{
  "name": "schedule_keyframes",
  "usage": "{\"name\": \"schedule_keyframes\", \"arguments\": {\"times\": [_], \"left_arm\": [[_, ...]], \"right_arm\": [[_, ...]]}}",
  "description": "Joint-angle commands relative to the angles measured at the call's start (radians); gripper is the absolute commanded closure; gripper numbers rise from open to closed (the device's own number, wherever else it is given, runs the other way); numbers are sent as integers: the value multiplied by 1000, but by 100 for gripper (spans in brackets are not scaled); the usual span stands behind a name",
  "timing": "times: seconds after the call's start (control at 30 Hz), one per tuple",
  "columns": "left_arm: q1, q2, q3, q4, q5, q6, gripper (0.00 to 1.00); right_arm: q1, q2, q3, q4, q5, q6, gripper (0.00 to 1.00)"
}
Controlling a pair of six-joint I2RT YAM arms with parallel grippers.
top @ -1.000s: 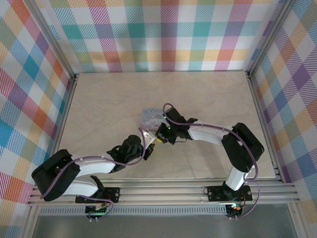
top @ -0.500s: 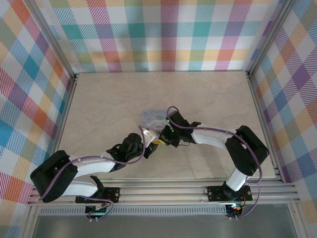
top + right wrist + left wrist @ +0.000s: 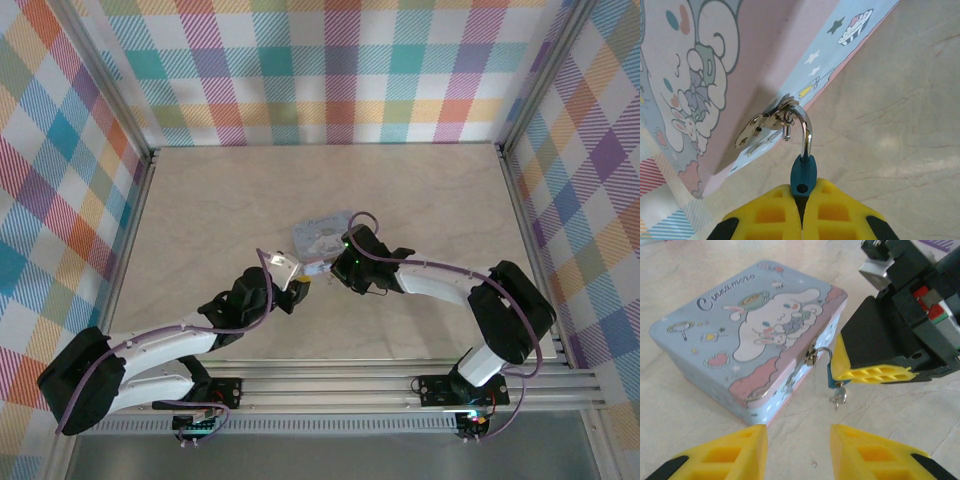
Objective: Unlock a padlock with a key
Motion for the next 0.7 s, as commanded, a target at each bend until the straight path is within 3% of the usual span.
{"name": "schedule_keyframes", "arguments": {"times": [0.0, 0.2, 0.4, 0.67], "left_arm": [[12, -25, -18, -28, -14, -34, 63], [16, -48, -23, -40, -6, -32, 62], [22, -74, -19, -59, -13, -32, 61], [24, -90, -3, -124, -100, -40, 47]], "right_arm": [[-4, 41, 11, 50, 35, 28, 100], [-4, 57, -11, 111, 35, 71, 100], [-4, -12, -5, 78, 137, 53, 100], [-6, -21, -42, 103, 152, 77, 100]]}}
